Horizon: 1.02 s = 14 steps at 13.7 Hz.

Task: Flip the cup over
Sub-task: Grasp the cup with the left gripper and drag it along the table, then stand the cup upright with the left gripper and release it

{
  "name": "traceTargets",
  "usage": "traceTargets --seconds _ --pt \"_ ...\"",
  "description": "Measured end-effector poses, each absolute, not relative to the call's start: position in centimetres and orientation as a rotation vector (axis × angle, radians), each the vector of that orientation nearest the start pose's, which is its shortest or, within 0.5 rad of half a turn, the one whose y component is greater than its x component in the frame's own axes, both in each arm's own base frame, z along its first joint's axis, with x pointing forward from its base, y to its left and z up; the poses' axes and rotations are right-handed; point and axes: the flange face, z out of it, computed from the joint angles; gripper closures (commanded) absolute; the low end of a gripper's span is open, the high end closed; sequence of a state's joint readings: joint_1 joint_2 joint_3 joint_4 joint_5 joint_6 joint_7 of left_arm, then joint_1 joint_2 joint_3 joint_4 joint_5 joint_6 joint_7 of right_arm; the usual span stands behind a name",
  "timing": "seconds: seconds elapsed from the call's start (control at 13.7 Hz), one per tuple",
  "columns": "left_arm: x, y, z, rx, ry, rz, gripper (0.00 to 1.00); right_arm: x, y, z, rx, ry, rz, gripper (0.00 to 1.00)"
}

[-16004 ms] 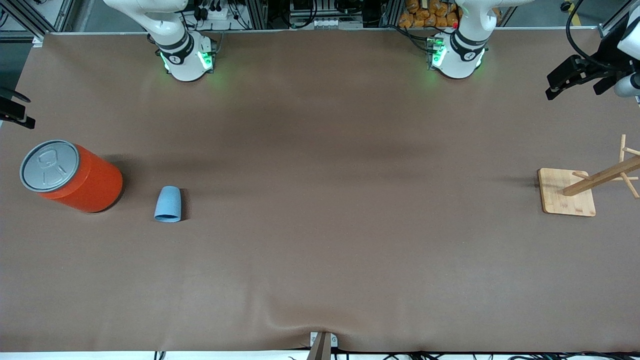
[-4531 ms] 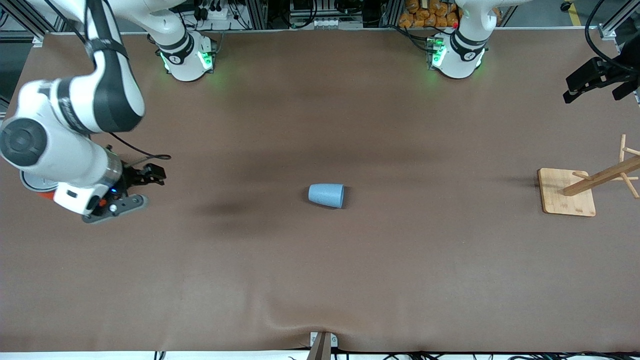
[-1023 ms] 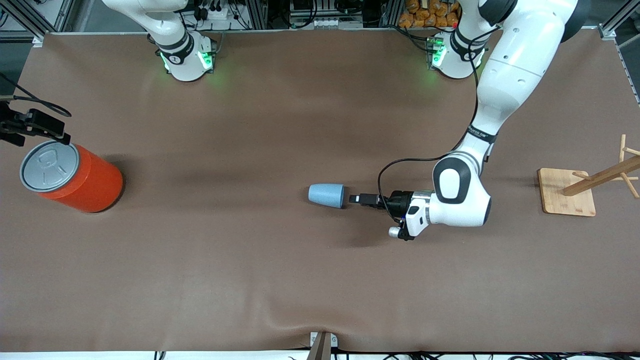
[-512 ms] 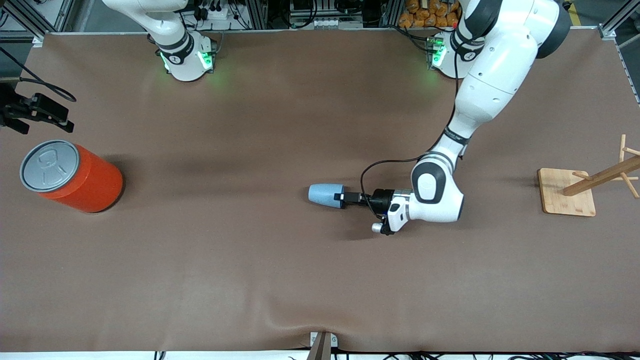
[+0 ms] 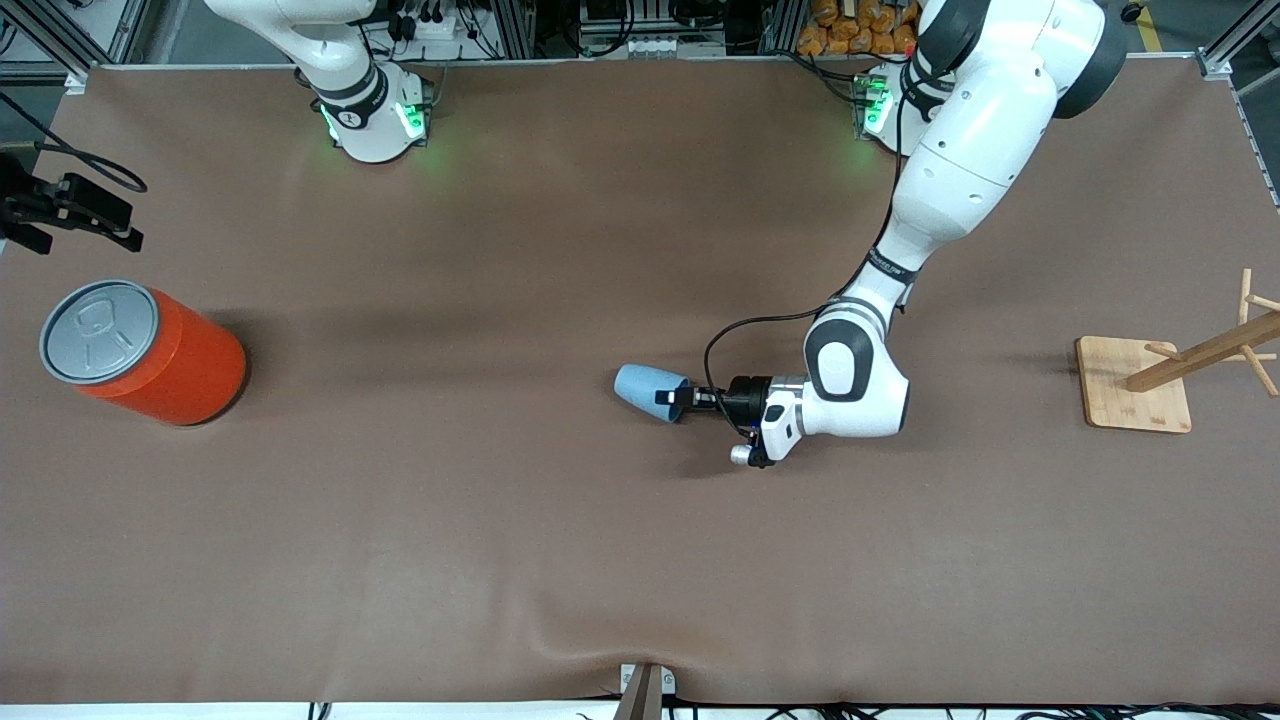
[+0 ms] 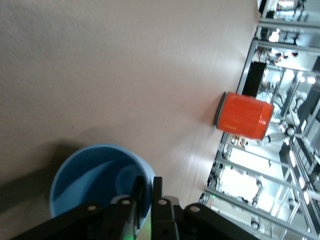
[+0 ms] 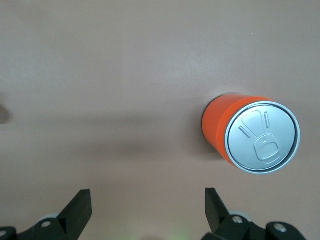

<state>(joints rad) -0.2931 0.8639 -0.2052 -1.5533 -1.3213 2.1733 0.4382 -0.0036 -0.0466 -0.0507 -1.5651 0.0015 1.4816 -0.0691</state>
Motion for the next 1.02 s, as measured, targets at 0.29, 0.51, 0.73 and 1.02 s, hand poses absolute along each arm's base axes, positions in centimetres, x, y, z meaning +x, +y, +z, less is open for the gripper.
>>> traceTargets --seconds 0.29,0.51,0.73,1.02 --pt "65.5 -30.3 24.3 2.281 0.228 -0.271 1.0 53.0 -3.1 64.8 -3.137 -0.018 0.048 0.0" --pt "68.6 -22.6 32.5 2.453 0.294 -0.124 1.0 53.1 -2.8 64.7 -3.137 -0.026 0.05 0.0" --pt "69.5 -12.8 34.1 2.737 0.261 -0.05 1.0 53.2 -2.6 64.5 -3.137 -0.032 0.054 0.0" --pt "69.0 -7.4 32.3 3.07 0.314 0.014 1.0 53.2 -2.5 64.5 -3.137 -0.036 0.051 0.0"
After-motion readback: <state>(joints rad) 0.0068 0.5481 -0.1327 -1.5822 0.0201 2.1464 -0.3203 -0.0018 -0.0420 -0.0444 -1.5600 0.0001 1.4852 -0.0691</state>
